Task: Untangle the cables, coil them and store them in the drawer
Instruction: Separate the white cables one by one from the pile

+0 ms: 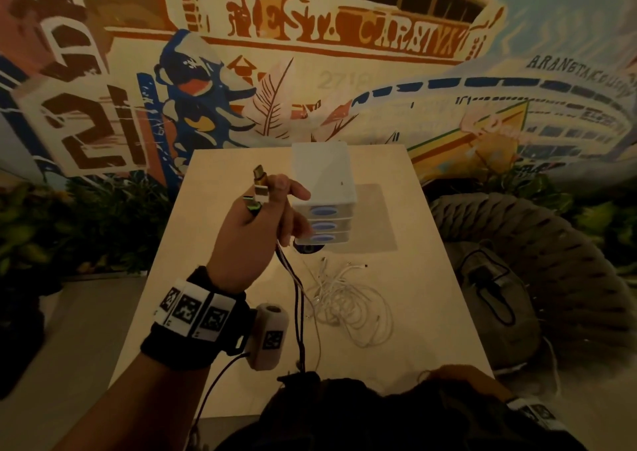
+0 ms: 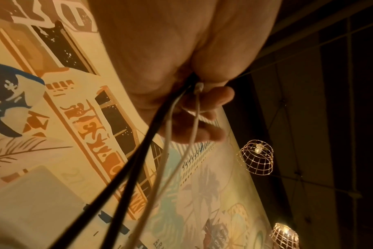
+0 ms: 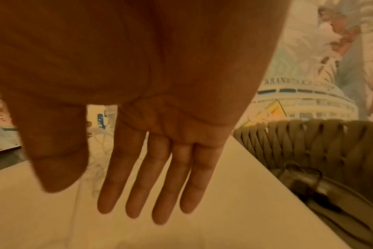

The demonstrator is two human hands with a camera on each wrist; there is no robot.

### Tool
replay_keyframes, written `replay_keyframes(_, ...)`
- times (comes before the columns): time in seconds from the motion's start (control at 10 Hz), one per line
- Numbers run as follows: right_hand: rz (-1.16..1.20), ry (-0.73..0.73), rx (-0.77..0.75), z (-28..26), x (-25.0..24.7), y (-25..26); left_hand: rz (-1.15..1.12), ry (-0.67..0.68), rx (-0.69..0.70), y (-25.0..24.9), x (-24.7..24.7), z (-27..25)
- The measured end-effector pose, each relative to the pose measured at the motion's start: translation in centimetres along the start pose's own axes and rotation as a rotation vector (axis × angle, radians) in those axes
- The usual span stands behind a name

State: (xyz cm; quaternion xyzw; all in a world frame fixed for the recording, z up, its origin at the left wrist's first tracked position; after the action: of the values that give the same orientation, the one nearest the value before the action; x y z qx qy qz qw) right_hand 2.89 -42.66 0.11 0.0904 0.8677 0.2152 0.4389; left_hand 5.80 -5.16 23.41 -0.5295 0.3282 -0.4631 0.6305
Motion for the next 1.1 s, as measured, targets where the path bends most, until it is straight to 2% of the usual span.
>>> replay_keyframes(0.1,0.003,0.007,-0.125,-0.3,-3.6,3.6,-0.033,0.070,-0.057,-0.1,1.0,-0.6)
replay_keyframes(0.2,0.136,-0.233,-0.323,-1.1,-8.3,10.2,-0.026,0.152,-0.117,-0.1,2.0,-1.3)
replay_keyframes(0.3,0.310,-0.530,-0.601,-2.9,-12.5,17.7,0.047,0.224,-0.140,-0.1,2.9,-2.0)
replay_keyframes(0.4,0.376,-0.695,-0.856,-5.4,-16.0,24.4,0.014,0.280,-0.177,-0.2,3.4,-2.6)
replay_keyframes(0.5,0.258,-0.695,-0.995,-7.0,-16.9,29.7,0.070,0.266,-0.174,-0.3,3.7,-3.3)
replay_keyframes(0.6,0.106,-0.695,-1.049,-5.7,-15.6,32.4,0.243,0.187,-0.123,-0.4,3.5,-4.0)
replay_keyframes(0.7,0.044,-0.694,-0.999,-4.1,-14.8,32.8,0.259,0.149,-0.169,-0.1,3.0,-4.2)
replay_keyframes(0.8,0.003,-0.603,-0.958,-3.7,-14.3,32.9,0.189,0.150,-0.264,0.1,2.3,-4.5)
replay_keyframes(0.9,0.095,-0.488,-0.990,-4.2,-13.9,32.6,0.130,0.107,-0.275,-0.8,2.5,-5.1)
replay_keyframes(1.0,0.237,-0.565,-0.952,-4.2,-14.1,31.7,0.109,0.152,-0.216,-1.4,2.9,-5.1)
replay_keyframes(1.1,0.153,-0.523,-0.853,-3.3,-13.6,31.1,0.149,0.128,-0.236,-1.1,2.7,-4.8)
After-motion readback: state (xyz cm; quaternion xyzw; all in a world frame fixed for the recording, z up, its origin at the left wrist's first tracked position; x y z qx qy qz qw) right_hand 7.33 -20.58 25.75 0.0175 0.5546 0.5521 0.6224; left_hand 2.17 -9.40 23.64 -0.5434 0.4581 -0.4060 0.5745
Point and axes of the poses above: each hand's wrist, its own z-axis towards the middle knuckle, its own x-axis out of the palm, y = z × x, the point moved 2 cm from there along z, towards the middle knuckle, and after that the axes turned 12 degrees about -y, right-handed, at the moved point
